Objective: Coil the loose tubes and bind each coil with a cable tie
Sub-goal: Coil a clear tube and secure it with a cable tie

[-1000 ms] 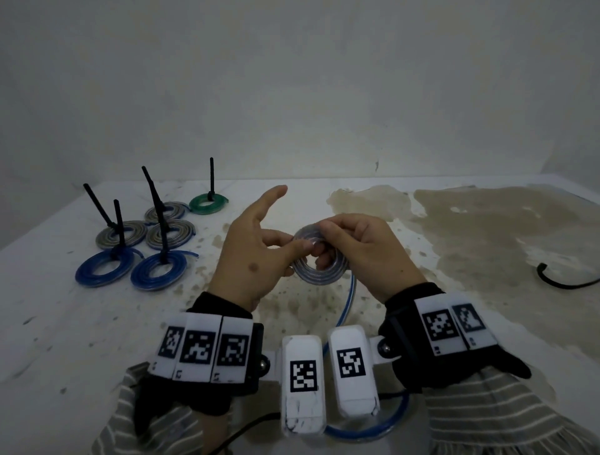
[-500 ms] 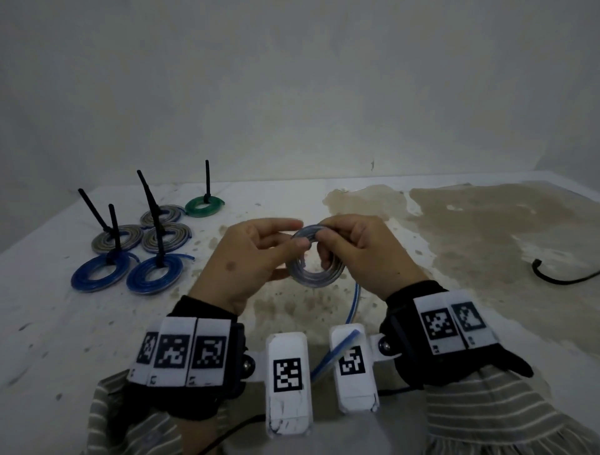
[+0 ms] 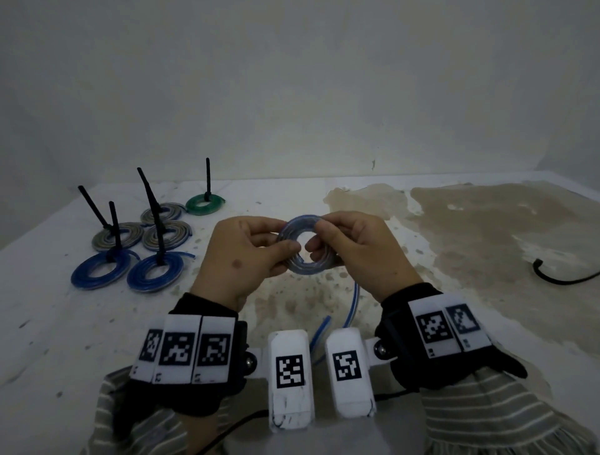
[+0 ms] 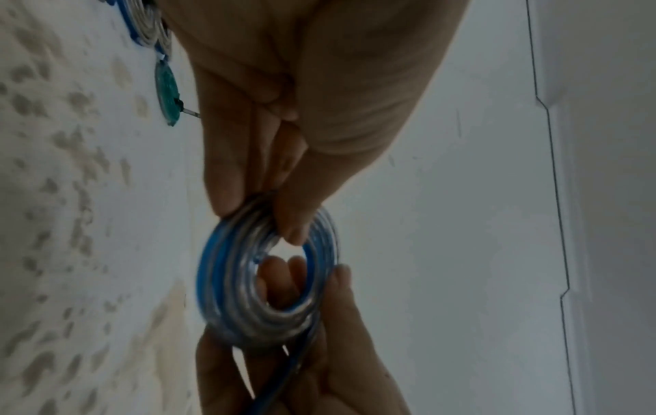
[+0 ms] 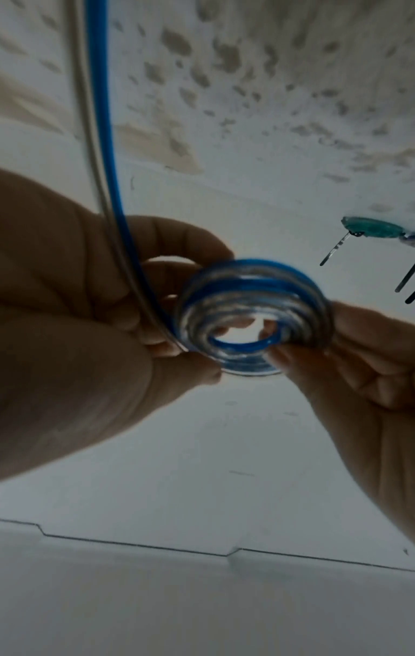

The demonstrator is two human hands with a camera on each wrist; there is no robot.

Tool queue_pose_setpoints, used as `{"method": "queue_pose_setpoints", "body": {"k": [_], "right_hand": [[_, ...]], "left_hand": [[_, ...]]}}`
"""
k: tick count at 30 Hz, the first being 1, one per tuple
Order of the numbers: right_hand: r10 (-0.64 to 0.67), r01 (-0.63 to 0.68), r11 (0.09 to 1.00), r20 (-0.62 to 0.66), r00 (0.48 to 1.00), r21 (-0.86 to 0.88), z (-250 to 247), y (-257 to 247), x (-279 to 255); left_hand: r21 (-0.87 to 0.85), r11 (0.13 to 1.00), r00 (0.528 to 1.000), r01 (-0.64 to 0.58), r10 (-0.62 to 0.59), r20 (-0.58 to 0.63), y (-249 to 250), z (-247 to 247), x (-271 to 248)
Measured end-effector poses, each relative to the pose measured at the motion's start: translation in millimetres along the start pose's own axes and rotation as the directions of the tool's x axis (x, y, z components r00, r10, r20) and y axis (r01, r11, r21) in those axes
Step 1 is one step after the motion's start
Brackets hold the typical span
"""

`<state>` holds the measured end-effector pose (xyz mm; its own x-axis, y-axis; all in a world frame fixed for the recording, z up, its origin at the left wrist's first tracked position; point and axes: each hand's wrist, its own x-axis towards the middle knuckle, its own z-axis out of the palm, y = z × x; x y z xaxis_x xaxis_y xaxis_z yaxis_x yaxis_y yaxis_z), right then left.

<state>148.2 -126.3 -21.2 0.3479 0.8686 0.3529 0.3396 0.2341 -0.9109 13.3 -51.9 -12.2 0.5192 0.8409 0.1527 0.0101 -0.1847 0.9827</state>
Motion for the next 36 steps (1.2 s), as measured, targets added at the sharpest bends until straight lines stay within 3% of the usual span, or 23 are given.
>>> {"method": "queue_pose_setpoints", "body": {"k": [3,6,11,17,21,25,28,31,36], "right_hand": [[0.021,-0.018,0.997,-0.042,0.999,0.077,-1,1,1],[-0.069,0.065,0.997,-0.101,0.993,-0.043,-7,2,2],[-0.15,0.144,0.95,0.001,0.989,-0.278,-9,5,1],[-0.182,0.207,0.919,0.103,0.978,-0.336,-6,1,-1],[-0.188,0.187,0.959,0.019,0.982,-0.212,-5,2,1],[-0.066,0.066,0.998,-0.058,0.996,-0.006,-3,3,1],[-0.05,0.06,0.994,-0.115,0.992,0.089,1,3,1],[-0.091,0.099,0.994,-0.162,0.983,0.041,-1,5,2],[-0.033,0.046,0.995,-0.14,0.99,0.089,-1,7,2]], "left_hand": [[-0.2,0.977,0.997,0.066,-0.07,-0.014,1,5,-1],[-0.245,0.96,0.989,0.133,-0.114,0.092,1,12,-4],[-0.062,0.986,0.974,0.157,-0.144,0.177,0,8,-5],[0.096,0.994,0.989,0.053,-0.065,0.132,-2,2,-3],[0.094,0.996,0.996,0.004,-0.013,0.088,-2,6,-3],[-0.242,0.966,0.996,0.086,-0.083,0.023,1,8,1],[-0.394,0.899,0.98,0.192,-0.153,0.129,2,14,-2],[-0.255,0.943,0.965,0.214,-0.165,0.202,-3,18,-4],[-0.062,0.979,0.97,0.194,-0.182,0.16,-5,17,-6]]}}
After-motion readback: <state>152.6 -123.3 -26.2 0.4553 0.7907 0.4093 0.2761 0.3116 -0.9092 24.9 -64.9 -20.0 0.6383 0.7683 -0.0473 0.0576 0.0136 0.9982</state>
